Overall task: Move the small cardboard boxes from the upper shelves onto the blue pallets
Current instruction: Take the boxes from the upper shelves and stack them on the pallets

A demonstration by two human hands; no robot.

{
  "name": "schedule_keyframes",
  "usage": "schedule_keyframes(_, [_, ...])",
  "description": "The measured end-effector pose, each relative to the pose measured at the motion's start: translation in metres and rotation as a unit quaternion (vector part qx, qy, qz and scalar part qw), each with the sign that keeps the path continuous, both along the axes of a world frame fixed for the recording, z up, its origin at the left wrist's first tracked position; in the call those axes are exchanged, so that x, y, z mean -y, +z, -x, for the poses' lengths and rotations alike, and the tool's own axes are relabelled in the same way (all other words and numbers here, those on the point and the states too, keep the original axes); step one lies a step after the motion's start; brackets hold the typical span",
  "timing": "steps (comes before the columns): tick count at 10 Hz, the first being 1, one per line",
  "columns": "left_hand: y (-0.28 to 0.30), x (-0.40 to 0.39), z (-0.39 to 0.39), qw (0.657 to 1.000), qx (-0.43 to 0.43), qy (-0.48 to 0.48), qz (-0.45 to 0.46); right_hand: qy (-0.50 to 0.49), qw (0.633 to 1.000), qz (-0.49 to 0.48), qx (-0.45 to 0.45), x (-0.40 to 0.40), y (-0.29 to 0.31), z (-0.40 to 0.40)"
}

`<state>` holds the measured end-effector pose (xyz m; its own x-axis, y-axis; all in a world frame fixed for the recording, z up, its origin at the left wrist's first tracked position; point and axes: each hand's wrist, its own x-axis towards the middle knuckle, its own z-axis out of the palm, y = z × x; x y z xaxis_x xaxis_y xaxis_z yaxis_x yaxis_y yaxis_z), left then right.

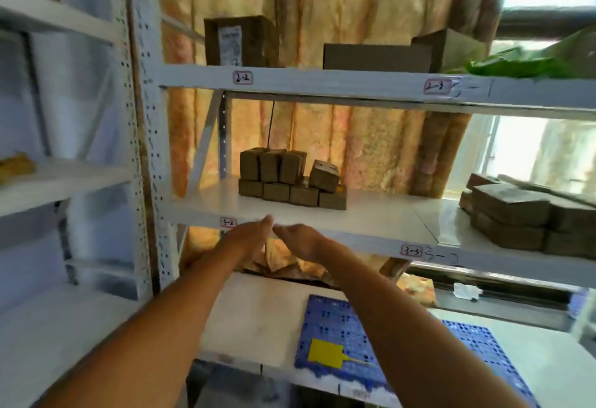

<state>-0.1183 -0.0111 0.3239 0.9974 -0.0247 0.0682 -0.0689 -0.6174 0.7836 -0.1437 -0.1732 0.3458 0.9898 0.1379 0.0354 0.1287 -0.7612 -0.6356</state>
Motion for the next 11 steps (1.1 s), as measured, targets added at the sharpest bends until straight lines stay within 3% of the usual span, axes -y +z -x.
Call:
schedule_keyframes(1, [0.055, -0.026, -0.005, 0.999, 0.043, 0.019, 0.027, 0.012, 0.995, -0.003, 0.095, -0.026, 0.048, -0.003])
schedule_keyframes(2, [0.067, -0.034, -0.02, 0.998, 0.062, 0.014, 0.015, -0.014, 0.988, 0.005, 0.151, -0.03, 0.06, -0.028])
schedule_keyframes(4, [0.07, -0.046, -0.086, 0.991, 0.108, 0.043, 0.061, -0.158, 0.948, -0.104, 0.257, -0.023, 0.06, -0.106])
schedule_keyframes(6, [0.095, -0.025, -0.192, 0.975, 0.103, 0.119, 0.155, -0.221, 0.931, -0.209, 0.202, 0.0, 0.088, -0.21])
schedule_keyframes(7, [0.097, -0.012, -0.228, 0.976, 0.103, 0.125, 0.147, -0.228, 0.944, -0.182, 0.154, 0.002, 0.089, -0.245])
schedule_keyframes(8, [0.093, -0.007, -0.246, 0.978, 0.122, 0.158, 0.063, -0.228, 0.945, -0.151, 0.181, -0.006, 0.088, -0.26])
schedule_keyframes(10, [0.099, -0.017, -0.24, 0.943, 0.149, 0.105, 0.279, -0.219, 0.925, -0.244, 0.194, -0.014, 0.098, -0.246])
schedule_keyframes(11, [0.117, -0.029, -0.217, 0.898, 0.125, 0.068, 0.416, -0.191, 0.891, -0.329, 0.247, -0.019, 0.106, -0.221])
